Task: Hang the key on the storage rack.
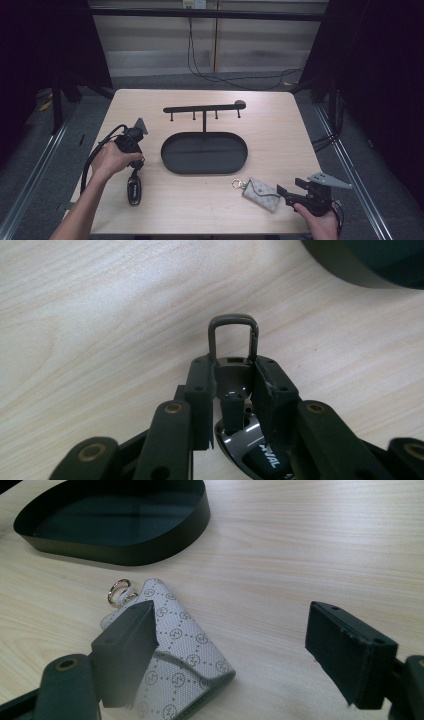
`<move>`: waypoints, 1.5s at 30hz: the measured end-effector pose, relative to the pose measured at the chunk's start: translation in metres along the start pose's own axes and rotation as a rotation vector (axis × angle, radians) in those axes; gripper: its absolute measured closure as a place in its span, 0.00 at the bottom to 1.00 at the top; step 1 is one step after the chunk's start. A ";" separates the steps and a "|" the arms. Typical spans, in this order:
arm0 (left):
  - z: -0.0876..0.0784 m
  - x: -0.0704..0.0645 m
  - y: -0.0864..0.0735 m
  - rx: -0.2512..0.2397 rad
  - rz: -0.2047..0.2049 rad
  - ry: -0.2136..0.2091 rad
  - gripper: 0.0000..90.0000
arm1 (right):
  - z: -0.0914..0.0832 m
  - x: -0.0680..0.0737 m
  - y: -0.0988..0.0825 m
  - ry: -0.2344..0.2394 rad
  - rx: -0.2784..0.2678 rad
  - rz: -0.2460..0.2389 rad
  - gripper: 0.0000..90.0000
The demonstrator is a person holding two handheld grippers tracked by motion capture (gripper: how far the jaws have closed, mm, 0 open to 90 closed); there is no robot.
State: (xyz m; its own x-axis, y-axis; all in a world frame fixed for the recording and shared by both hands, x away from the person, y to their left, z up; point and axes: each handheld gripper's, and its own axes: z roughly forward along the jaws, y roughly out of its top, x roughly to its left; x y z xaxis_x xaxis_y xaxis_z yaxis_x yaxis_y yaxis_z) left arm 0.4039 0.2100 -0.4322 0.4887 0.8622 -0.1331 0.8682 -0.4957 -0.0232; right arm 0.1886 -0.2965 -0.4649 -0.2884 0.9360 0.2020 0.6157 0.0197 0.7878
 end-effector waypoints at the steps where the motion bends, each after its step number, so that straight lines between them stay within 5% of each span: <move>1: -0.002 -0.001 -0.001 -0.003 0.002 0.000 0.79 | 0.000 0.000 0.000 0.000 -0.001 0.000 0.23; 9: -0.019 -0.006 -0.006 -0.035 0.017 -0.011 0.79 | 0.000 -0.001 0.000 0.000 -0.002 0.006 0.23; 21: -0.046 -0.014 -0.012 -0.061 0.106 -0.043 0.79 | 0.000 -0.001 0.000 -0.004 -0.002 0.011 0.23; 45: -0.094 -0.018 -0.025 -0.119 0.145 0.003 0.79 | 0.000 -0.002 0.000 -0.006 -0.002 0.011 0.23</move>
State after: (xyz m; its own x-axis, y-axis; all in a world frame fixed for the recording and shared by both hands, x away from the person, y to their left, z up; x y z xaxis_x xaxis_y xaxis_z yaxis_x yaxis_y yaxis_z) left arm 0.3810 0.2168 -0.3364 0.6097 0.7830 -0.1235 0.7925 -0.5993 0.1130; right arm 0.1893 -0.2978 -0.4654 -0.2772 0.9381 0.2077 0.6175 0.0083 0.7866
